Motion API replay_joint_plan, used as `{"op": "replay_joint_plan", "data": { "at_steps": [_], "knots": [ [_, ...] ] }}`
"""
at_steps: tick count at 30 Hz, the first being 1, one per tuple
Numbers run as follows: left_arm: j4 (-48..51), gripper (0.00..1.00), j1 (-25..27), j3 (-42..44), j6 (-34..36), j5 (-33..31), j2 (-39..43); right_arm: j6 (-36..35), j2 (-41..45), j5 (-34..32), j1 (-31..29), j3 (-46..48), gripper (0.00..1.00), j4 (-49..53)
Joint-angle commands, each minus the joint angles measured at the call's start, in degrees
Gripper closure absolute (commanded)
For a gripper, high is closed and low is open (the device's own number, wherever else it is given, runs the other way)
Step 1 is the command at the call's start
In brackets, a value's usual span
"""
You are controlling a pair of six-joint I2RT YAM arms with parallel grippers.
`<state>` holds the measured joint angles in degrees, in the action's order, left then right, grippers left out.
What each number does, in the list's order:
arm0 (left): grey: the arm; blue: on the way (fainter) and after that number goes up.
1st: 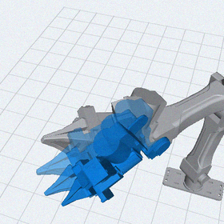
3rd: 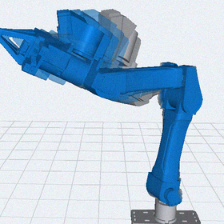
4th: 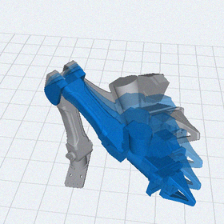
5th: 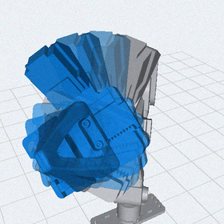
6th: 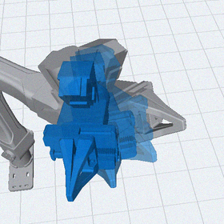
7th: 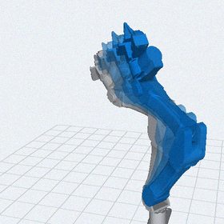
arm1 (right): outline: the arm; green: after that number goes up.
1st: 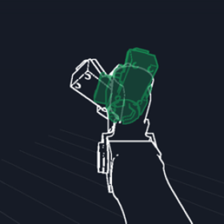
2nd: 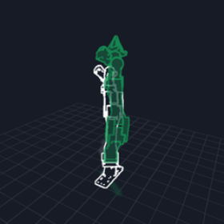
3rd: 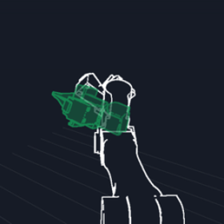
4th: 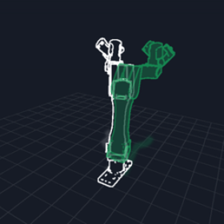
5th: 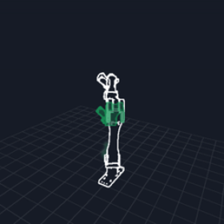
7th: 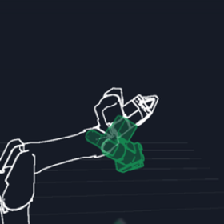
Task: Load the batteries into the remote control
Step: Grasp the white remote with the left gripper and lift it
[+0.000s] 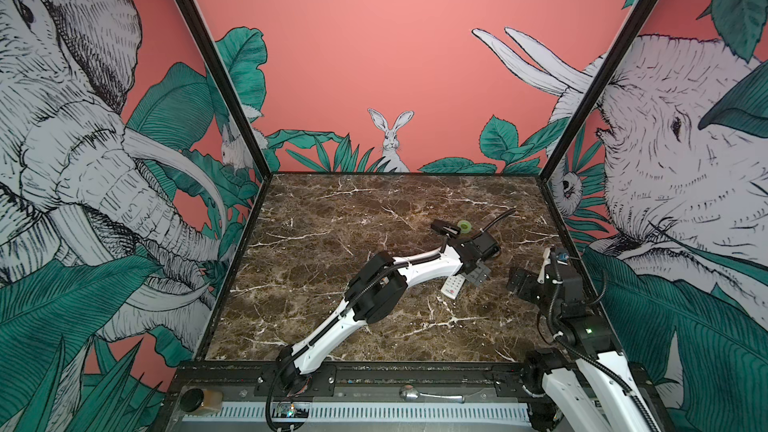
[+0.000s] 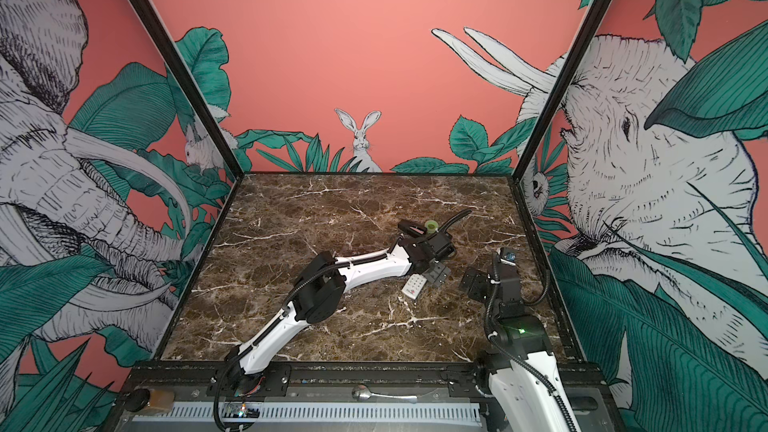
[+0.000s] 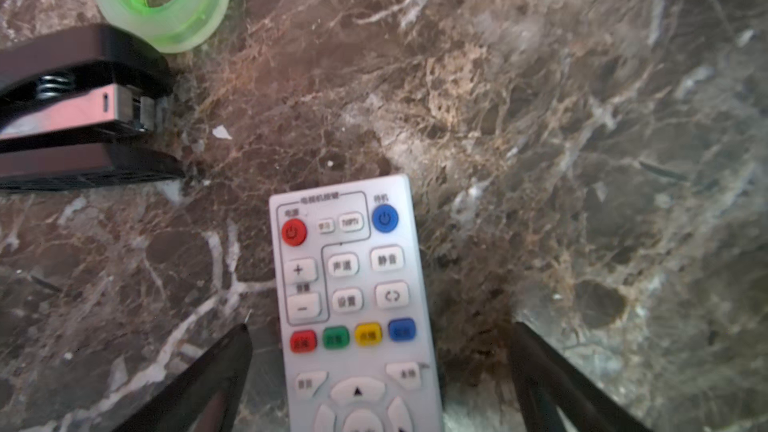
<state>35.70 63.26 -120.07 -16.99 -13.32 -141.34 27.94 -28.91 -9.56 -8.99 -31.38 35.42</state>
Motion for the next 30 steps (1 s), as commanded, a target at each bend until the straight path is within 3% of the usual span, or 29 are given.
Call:
{"op": "replay_joint_plan", "data": {
  "at_steps": [1, 11, 20, 25, 30],
  "knots": [
    [3.51, 0.08, -1.3, -1.16, -0.8, 0.54, -0.43, 0.27, 0.31, 0.76, 0.26, -1.41, 0.01, -0.39],
    [3.7, 0.33, -1.74, -0.77, -2.29, 0.4, -0.91, 0.48, -0.18, 2.34, 0.23, -0.98, 0.01, -1.91],
    [1.22, 0.62, -2.2, 3.9, -3.48, 0.44, 5.2, 1.01, 1.47, 4.54, 0.21, -0.7, 0.01, -1.66],
    [-8.1, 0.72, -4.89, 17.81, -5.34, 4.73, 17.45, 2.51, 1.78, 7.57, 0.28, -0.77, 0.01, -2.31],
    [-18.73, 0.76, -8.31, 34.42, -5.76, 9.09, 32.2, 6.12, 0.38, 18.85, 0.21, -1.32, 0.01, -9.63]
  ]
}}
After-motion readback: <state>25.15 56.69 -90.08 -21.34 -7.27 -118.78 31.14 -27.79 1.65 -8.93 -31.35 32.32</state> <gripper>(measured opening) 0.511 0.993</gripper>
